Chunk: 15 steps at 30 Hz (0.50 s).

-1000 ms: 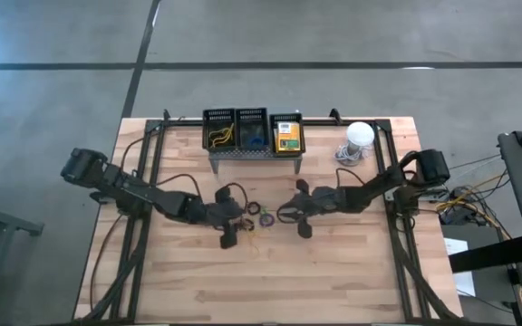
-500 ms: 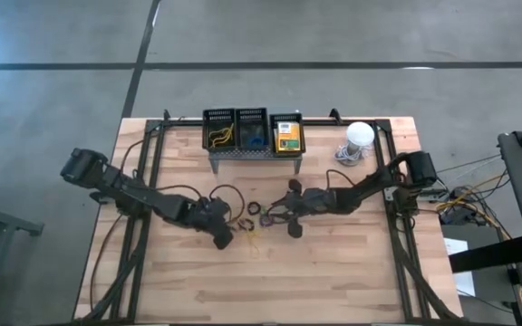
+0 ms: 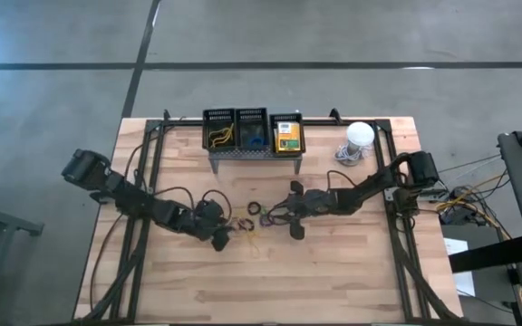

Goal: Pick & Place Office Desk Supplies
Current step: Put the yellow rubberband into the left black bin on the shelf

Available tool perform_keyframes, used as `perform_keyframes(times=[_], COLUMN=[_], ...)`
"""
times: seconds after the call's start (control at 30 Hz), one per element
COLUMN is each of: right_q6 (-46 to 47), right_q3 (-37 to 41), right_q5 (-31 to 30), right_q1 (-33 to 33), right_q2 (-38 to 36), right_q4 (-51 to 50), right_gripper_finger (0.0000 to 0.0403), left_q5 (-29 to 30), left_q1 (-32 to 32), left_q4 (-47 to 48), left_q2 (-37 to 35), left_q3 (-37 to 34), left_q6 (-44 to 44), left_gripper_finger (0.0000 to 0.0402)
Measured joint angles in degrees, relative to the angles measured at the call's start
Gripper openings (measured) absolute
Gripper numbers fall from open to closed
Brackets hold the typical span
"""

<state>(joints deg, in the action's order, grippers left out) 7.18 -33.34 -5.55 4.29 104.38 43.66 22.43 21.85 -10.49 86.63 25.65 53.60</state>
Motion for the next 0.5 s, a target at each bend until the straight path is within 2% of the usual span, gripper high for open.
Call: perform_keyframes(times=[0.27,0.5], right_q6=[0.0,0.2], right_q3=[0.0,0.0], right_q5=[0.0,0.0], right_q1=[0.1,0.1], right_q2=[0.0,0.0], right_q4=[0.0,0.0], right_gripper_finger=[0.0144,0.0146], left_q5=[0.2,2.3], left_q1=[2.3,2.3], left_q4=[-6.2,-7.8], left_q2=[6.2,10.2], left_q3=[0.7,2.6], left_q6=[-14.1,-13.1], left_gripper_finger=[0.0165,0.0164])
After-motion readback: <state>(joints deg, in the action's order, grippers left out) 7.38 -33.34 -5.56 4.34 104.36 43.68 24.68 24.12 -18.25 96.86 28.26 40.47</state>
